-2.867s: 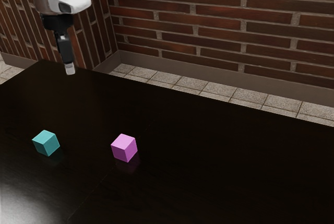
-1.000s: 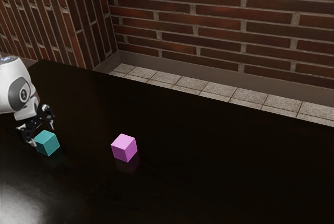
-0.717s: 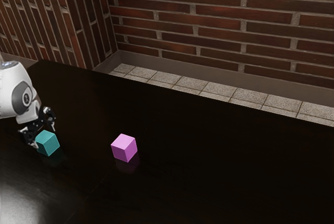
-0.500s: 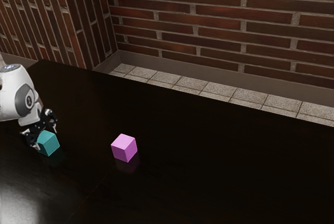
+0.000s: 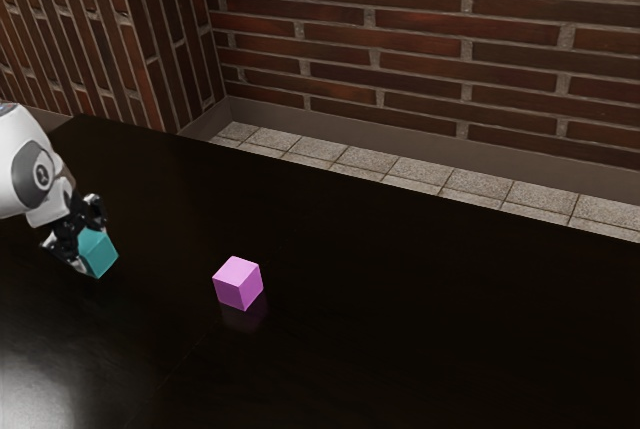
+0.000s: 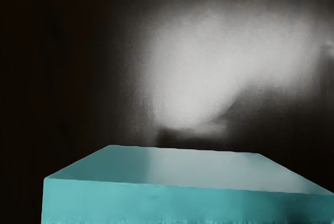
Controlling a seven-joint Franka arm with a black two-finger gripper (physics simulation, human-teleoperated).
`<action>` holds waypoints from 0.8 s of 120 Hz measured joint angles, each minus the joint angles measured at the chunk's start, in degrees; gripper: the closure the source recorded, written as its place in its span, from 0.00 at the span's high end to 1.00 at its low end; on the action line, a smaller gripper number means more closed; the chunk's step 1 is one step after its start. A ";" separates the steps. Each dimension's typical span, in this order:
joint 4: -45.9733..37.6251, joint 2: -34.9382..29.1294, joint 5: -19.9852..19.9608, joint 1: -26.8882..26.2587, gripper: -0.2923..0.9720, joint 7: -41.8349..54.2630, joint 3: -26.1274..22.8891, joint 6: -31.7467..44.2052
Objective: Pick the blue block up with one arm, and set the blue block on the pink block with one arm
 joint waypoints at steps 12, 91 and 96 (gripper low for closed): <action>-0.84 -4.50 -0.17 1.82 0.50 -0.84 -4.84 -3.85; 12.26 6.24 -1.52 -6.81 0.53 -15.72 -17.18 -12.75; 12.42 6.38 -1.50 -7.18 0.53 -16.52 -17.18 -12.80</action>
